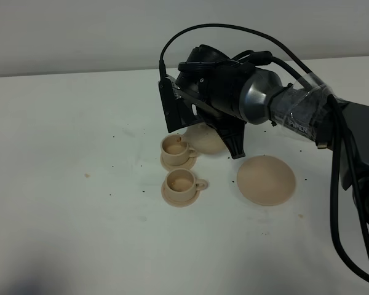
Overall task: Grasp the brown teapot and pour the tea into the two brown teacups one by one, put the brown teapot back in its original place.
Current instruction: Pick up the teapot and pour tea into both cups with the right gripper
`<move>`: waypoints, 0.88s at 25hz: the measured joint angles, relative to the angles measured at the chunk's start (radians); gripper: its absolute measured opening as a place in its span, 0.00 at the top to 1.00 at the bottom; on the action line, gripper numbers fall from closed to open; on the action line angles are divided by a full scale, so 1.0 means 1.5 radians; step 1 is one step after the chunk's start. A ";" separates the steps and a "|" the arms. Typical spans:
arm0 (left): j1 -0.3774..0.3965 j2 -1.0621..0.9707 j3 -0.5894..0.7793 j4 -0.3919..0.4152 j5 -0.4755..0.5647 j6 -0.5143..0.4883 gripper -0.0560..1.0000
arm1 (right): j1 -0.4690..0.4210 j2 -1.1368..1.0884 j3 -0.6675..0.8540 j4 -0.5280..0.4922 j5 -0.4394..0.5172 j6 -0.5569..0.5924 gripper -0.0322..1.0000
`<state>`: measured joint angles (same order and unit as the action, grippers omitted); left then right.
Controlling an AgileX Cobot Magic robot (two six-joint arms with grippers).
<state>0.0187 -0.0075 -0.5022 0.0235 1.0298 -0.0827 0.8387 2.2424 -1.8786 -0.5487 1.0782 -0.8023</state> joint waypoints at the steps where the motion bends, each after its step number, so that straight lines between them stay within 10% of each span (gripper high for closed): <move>1: 0.000 0.000 0.000 0.000 0.000 0.000 0.64 | 0.000 0.000 0.000 0.000 0.000 -0.001 0.86; 22: 0.000 0.000 0.000 0.000 0.000 0.000 0.64 | 0.000 0.000 0.000 -0.039 -0.017 -0.002 0.86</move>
<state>0.0187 -0.0075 -0.5022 0.0235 1.0298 -0.0827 0.8390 2.2424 -1.8786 -0.6069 1.0523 -0.8049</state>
